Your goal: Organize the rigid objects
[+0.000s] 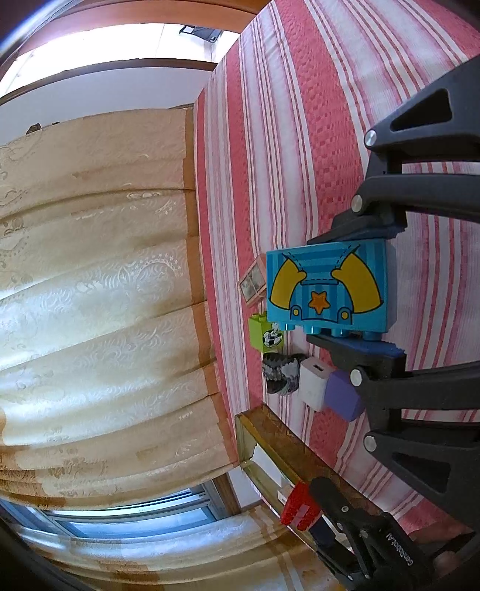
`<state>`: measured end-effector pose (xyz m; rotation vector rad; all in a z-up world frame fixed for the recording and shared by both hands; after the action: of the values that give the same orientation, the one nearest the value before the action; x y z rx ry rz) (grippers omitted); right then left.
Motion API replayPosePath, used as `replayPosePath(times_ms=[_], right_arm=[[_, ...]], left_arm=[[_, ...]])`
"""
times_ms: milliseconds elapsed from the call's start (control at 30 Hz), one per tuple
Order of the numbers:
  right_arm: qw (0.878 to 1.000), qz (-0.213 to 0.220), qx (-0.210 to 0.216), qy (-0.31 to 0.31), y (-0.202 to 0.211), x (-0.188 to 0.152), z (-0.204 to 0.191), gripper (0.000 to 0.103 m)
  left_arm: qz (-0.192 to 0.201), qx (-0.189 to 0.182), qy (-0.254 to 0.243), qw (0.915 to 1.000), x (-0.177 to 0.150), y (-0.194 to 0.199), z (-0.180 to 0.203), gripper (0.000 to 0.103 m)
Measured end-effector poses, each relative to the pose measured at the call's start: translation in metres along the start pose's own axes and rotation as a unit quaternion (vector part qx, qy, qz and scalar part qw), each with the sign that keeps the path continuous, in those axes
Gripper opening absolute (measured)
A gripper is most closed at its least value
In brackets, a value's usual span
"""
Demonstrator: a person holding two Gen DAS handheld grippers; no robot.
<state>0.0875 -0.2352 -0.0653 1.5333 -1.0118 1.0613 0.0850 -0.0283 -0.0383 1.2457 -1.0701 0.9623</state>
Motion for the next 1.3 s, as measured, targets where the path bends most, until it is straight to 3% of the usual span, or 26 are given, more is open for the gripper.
replayPosePath(times_ms=[1300], right_arm=[[0.996, 0.018, 0.064, 0.053, 0.005, -0.012, -0.082, 0.045]], left_arm=[[0.051, 0.035, 0.015, 0.998, 0.002, 0.019, -0.035, 0.064]])
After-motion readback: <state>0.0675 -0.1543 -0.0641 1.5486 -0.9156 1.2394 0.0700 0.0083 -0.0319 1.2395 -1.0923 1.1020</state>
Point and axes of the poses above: each gripper's, at about its wrist camera, not at the fingertips, and y roughly against the way its jaws point, z to its right, x to its top, the point moved 2 cm from there along -y, roughly the way its jaws point, and after that the axes turned 10 degrees about z, right-handed, at the moved point
